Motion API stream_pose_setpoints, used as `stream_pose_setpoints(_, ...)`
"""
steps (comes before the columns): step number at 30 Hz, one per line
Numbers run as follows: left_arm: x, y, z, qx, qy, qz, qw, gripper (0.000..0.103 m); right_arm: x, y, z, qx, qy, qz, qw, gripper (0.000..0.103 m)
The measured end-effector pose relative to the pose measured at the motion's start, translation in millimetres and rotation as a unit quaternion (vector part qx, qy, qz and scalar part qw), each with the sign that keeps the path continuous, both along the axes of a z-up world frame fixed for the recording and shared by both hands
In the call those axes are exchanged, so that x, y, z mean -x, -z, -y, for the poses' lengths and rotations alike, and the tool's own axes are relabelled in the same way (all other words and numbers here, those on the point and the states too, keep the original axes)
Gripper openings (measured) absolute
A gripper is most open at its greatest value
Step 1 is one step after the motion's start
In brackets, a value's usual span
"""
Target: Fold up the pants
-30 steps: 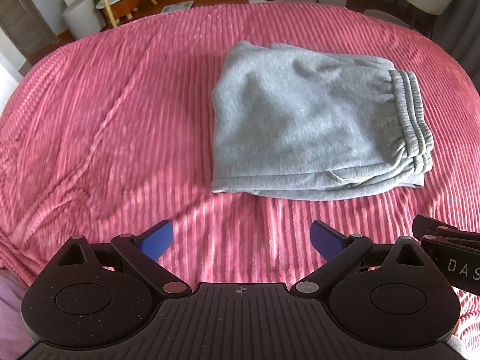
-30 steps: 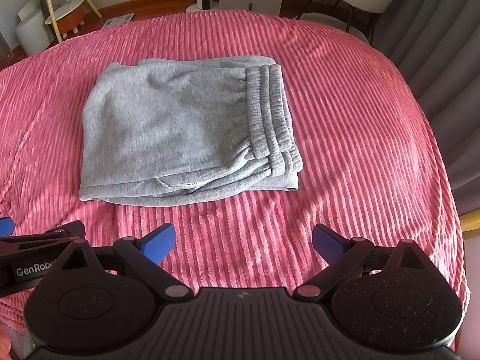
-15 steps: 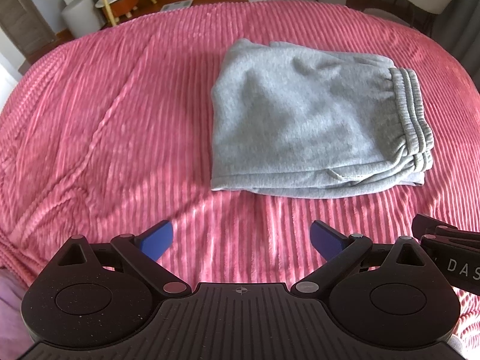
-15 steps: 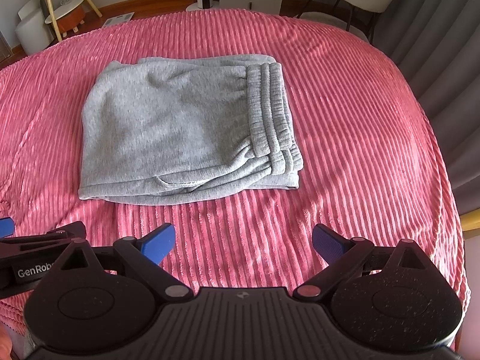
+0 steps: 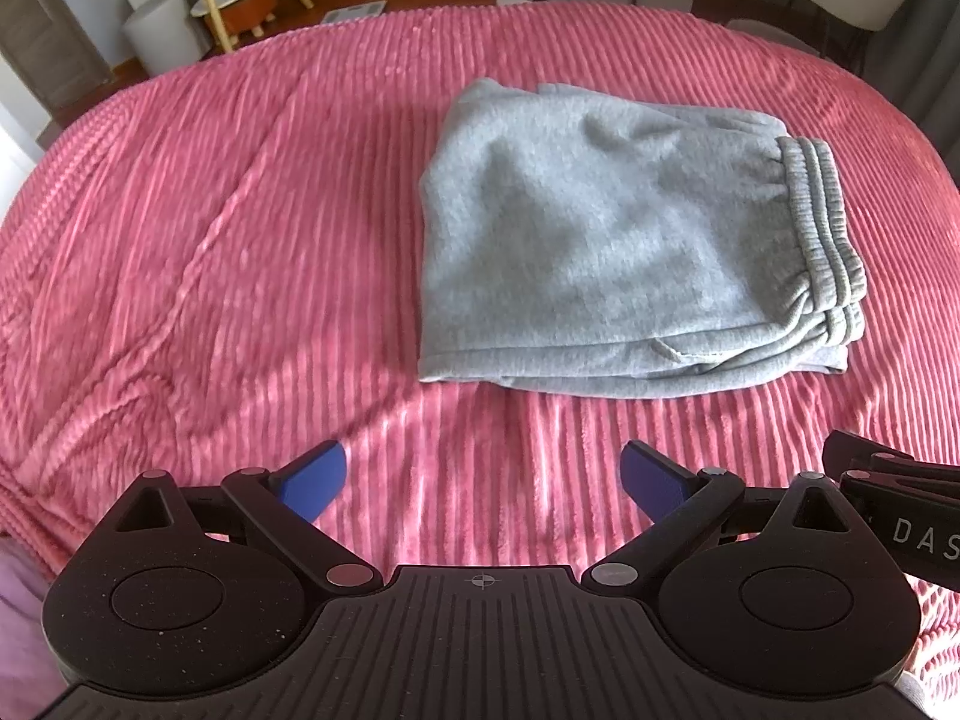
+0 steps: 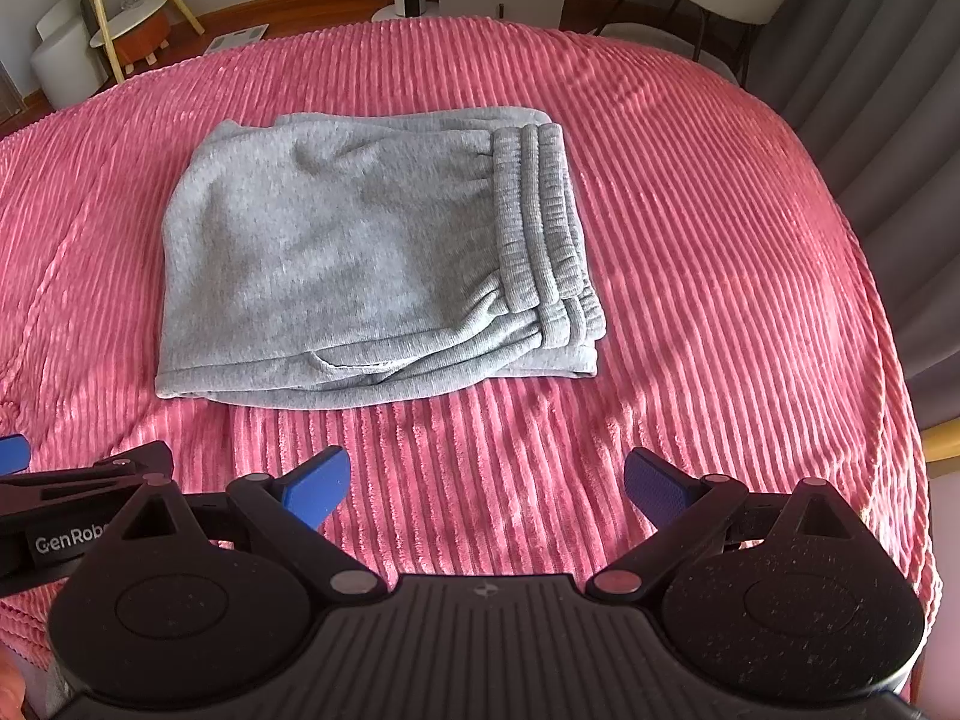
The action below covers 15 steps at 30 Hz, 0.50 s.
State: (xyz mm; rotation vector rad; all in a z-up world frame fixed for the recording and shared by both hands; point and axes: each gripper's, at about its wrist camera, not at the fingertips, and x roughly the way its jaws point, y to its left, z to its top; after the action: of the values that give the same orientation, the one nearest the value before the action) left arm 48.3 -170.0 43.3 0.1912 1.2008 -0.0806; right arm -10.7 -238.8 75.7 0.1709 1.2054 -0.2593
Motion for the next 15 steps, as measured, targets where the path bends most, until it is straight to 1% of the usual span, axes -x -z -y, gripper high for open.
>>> stream_pose_setpoints(15,1.2,-2.7,0.4,0.000,-0.002,0.006,1.0000,0.101,0.8,0.5,2.0,0.000,-0.001,0.001,1.000,0.098)
